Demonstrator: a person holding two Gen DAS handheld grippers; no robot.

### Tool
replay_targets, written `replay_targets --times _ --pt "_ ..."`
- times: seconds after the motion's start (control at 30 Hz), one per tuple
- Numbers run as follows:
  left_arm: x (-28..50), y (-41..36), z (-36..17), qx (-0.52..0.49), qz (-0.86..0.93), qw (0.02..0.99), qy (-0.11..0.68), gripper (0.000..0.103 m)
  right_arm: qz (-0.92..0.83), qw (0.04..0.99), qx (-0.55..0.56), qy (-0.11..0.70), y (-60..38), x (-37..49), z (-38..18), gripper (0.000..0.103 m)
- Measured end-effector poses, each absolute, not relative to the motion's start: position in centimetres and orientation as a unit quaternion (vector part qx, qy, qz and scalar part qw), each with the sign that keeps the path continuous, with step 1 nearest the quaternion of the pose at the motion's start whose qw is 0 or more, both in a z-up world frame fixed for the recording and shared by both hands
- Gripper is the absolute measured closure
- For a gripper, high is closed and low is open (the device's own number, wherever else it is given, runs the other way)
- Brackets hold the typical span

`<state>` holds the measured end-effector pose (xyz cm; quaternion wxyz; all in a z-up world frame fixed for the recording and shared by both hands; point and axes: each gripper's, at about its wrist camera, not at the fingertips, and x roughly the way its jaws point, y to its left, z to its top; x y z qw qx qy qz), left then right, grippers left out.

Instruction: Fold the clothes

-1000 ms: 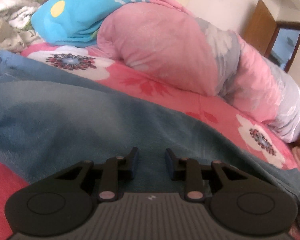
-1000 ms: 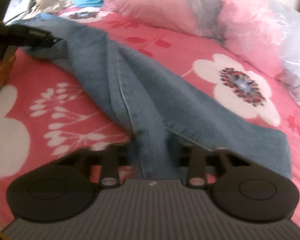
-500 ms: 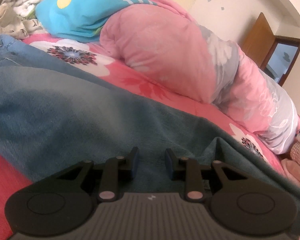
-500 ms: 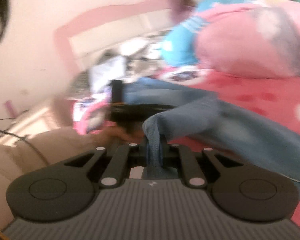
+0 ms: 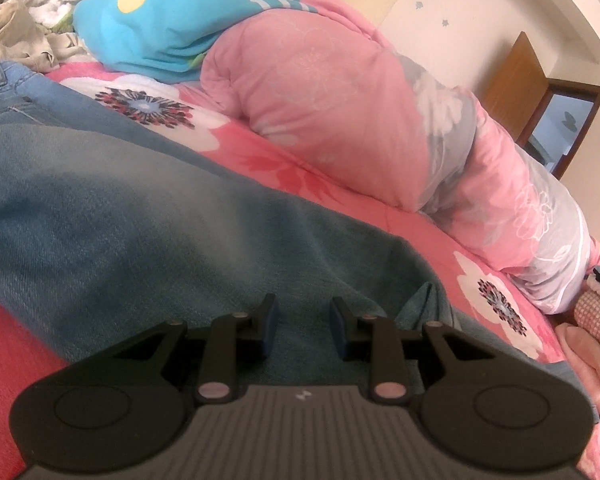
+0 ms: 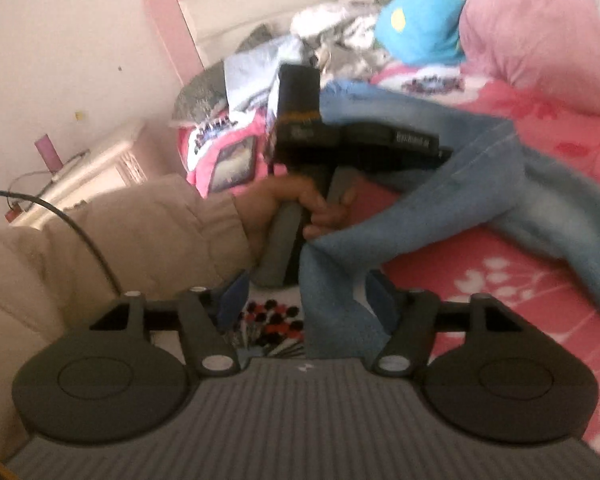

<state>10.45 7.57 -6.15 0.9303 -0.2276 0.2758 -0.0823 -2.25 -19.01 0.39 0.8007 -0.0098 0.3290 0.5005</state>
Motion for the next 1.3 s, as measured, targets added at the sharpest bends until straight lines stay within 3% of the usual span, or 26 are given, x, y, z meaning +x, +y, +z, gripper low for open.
replay_targets --times 0.27,0.47,0.57,0.7,0.93,1.0,1.03,1.07,1.2,1.3 --pt "10.4 7.6 -6.2 -0.229 -0.083 0.930 0.275 0.073 0.418 0.844 0.142 0.303 -28.8 -1.9 2.0 0.032" --pt "10.3 7.8 -6.3 -0.235 -0.086 0.929 0.272 0.073 0.138 0.899 0.334 0.247 -42.8 -0.9 0.2 0.032" --pt "10.2 8.0 -6.5 -0.244 -0.090 0.927 0.270 0.073 -0.025 0.843 0.482 0.238 -49.5 -1.9 -2.5 0.032" --pt "10.3 8.2 -6.5 -0.247 -0.090 0.927 0.269 0.073 -0.063 0.763 0.606 0.217 -52.0 -3.6 -6.1 0.033" --pt "10.3 8.3 -6.5 -0.247 -0.091 0.926 0.269 0.073 -0.098 0.776 0.578 0.232 -51.8 -1.1 -5.8 0.036" --pt "10.3 8.3 -6.6 -0.247 -0.091 0.926 0.269 0.073 -0.108 0.806 0.536 0.227 -51.6 -0.1 -5.1 0.059" --pt "10.3 8.2 -6.6 -0.247 -0.091 0.926 0.269 0.073 -0.110 0.826 0.506 0.224 -51.4 0.7 -4.5 0.083" --pt "10.3 8.2 -6.6 -0.248 -0.091 0.926 0.269 0.073 -0.107 0.846 0.473 0.221 -50.9 1.5 -3.8 0.087" --pt "10.3 8.2 -6.6 -0.248 -0.091 0.926 0.269 0.073 -0.023 0.927 0.303 0.220 -44.8 4.9 0.1 0.091" --pt "10.3 8.3 -6.6 -0.249 -0.092 0.926 0.269 0.073 0.058 0.963 0.108 0.242 -37.3 6.0 1.6 0.087"
